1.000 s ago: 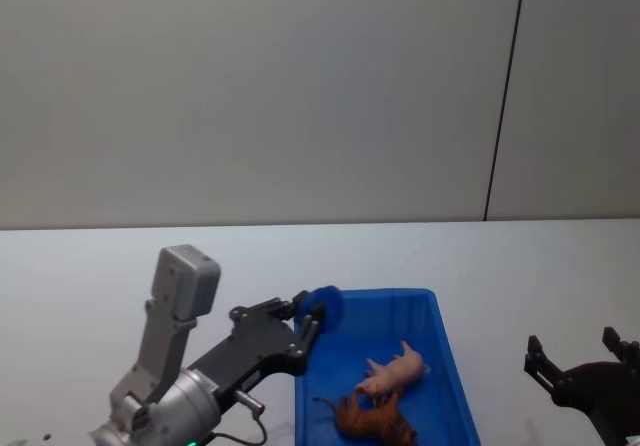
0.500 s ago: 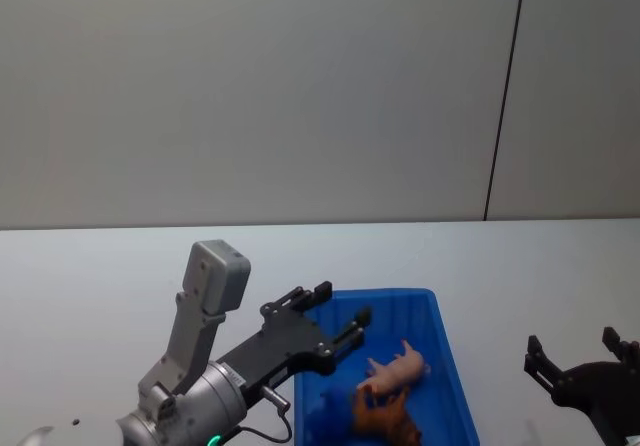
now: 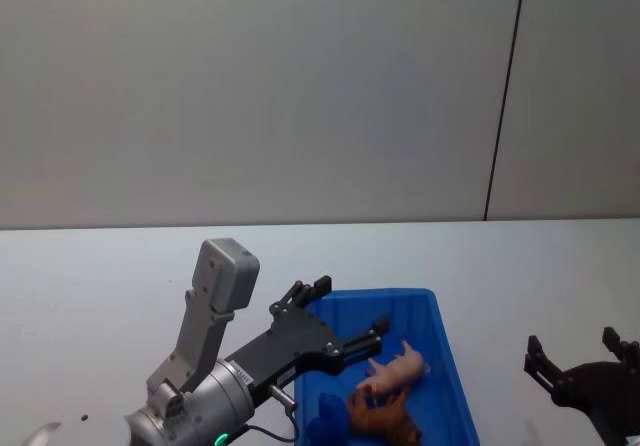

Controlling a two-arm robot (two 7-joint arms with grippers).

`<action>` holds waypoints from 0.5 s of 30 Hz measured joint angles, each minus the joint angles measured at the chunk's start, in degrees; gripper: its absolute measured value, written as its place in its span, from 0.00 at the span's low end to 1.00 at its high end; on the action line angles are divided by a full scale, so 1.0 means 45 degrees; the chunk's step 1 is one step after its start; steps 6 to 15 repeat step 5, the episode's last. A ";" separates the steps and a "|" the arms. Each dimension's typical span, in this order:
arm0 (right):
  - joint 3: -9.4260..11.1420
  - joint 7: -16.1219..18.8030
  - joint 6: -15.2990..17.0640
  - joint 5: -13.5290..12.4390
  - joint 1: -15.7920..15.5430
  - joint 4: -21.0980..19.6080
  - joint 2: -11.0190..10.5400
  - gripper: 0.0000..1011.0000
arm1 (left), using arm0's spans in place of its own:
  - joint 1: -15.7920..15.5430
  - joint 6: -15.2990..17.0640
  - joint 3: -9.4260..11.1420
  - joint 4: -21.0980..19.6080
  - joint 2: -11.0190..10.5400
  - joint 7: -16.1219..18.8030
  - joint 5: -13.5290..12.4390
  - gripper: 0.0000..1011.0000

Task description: Pick up the two dolls from the table and place them into the box.

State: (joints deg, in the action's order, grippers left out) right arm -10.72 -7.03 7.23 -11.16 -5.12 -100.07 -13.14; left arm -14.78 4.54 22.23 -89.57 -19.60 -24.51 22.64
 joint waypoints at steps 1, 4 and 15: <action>0.0000 0.0000 0.0000 0.0000 0.0000 0.0000 0.0000 0.99 | -0.0003 0.0000 0.0003 0.0005 0.0004 -0.0006 -0.0002 0.99; 0.0000 0.0000 0.0000 0.0000 0.0000 0.0000 0.0000 0.99 | -0.0021 0.0000 0.0009 0.0024 0.0018 -0.0031 -0.0006 0.99; 0.0000 0.0000 0.0000 0.0001 0.0001 0.0000 0.0000 0.99 | -0.0026 0.0000 0.0011 0.0031 0.0023 -0.0040 -0.0007 0.99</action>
